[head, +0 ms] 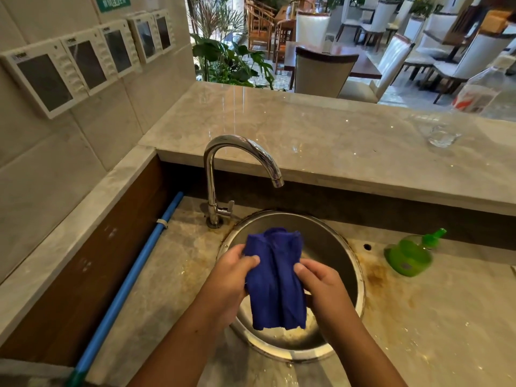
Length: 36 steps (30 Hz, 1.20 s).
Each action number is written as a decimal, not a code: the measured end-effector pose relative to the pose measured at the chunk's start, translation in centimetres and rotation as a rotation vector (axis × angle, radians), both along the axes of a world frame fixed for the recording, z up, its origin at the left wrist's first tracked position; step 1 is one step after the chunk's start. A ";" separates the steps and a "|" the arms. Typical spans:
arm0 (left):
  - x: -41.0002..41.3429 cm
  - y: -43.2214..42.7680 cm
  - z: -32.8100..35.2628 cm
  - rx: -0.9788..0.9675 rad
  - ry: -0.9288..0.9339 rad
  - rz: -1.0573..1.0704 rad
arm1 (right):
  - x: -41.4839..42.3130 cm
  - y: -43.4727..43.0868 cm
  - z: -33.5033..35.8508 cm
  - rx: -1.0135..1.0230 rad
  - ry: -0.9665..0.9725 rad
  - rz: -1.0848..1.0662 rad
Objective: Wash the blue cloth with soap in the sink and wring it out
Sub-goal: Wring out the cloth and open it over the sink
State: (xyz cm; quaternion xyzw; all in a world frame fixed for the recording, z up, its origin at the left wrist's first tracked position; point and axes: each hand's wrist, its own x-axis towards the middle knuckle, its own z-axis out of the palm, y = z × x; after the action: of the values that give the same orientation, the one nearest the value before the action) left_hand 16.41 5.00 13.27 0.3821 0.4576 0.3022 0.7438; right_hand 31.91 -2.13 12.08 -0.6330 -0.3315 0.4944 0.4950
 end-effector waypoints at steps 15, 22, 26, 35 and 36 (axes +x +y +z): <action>0.3 0.7 0.1 0.160 0.141 -0.043 | 0.1 1.2 -2.0 -0.065 0.518 -0.189; 0.4 0.9 -3.2 0.337 0.431 0.221 | -0.7 1.4 -2.3 0.055 0.058 -0.233; -1.6 0.6 -5.4 0.437 0.526 0.270 | -2.2 1.5 -4.2 -0.014 0.094 -0.187; -11.6 0.3 -9.8 0.301 0.687 0.104 | -8.8 1.5 -9.8 -0.268 0.305 0.074; -12.8 0.1 -10.3 0.269 0.702 0.081 | -9.8 1.4 -10.5 -0.271 0.279 0.102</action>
State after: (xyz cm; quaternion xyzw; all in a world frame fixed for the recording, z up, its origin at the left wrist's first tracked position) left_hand 3.64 5.12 2.96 0.5382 0.6555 0.2395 0.4725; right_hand 22.09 -0.75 1.62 -0.6014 -0.2218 0.6419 0.4208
